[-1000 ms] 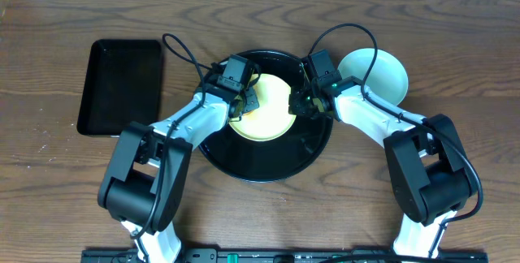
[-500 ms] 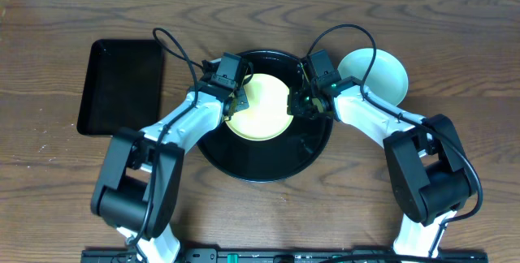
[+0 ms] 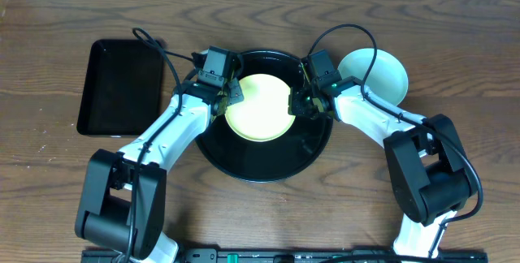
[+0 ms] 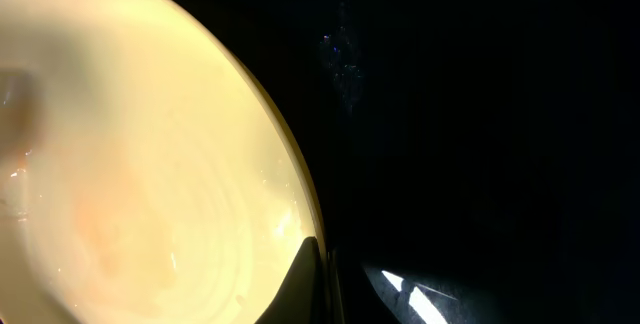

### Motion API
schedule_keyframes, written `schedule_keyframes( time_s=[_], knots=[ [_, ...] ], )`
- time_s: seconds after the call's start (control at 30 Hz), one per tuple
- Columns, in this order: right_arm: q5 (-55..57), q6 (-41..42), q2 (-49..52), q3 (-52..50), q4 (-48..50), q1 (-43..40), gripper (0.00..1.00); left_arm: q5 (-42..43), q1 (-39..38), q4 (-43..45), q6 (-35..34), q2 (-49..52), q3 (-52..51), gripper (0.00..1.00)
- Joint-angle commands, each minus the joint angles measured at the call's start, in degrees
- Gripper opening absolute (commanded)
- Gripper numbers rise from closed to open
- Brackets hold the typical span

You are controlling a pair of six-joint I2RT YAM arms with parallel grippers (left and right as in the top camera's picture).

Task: Clean dirty plates on tray and stack at the side
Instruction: 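Scrub the sauce on the yellow plate with the left gripper's sponge, then continue scrubbing the yellow plate, then lift the sponge off leftward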

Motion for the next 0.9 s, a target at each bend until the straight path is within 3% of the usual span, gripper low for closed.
schedule_keyframes(
  time_s=[0.0,0.37,0.87],
  knots=[
    [2.54,-0.35,0.63,0.35,-0.55,-0.15,0.01,8.61,-1.49,0.04,-3.61,-0.28,-0.37,0.08],
    [2.51,-0.35,0.63,0.35,-0.59,-0.15,0.01,9.05,-7.76,3.91,-3.52,2.73,-0.5,0.08],
    [2.51,-0.35,0.63,0.35,-0.96,-0.15,0.01,4.74,-7.56,4.42,-3.08,9.68,-0.59,0.08]
  ],
)
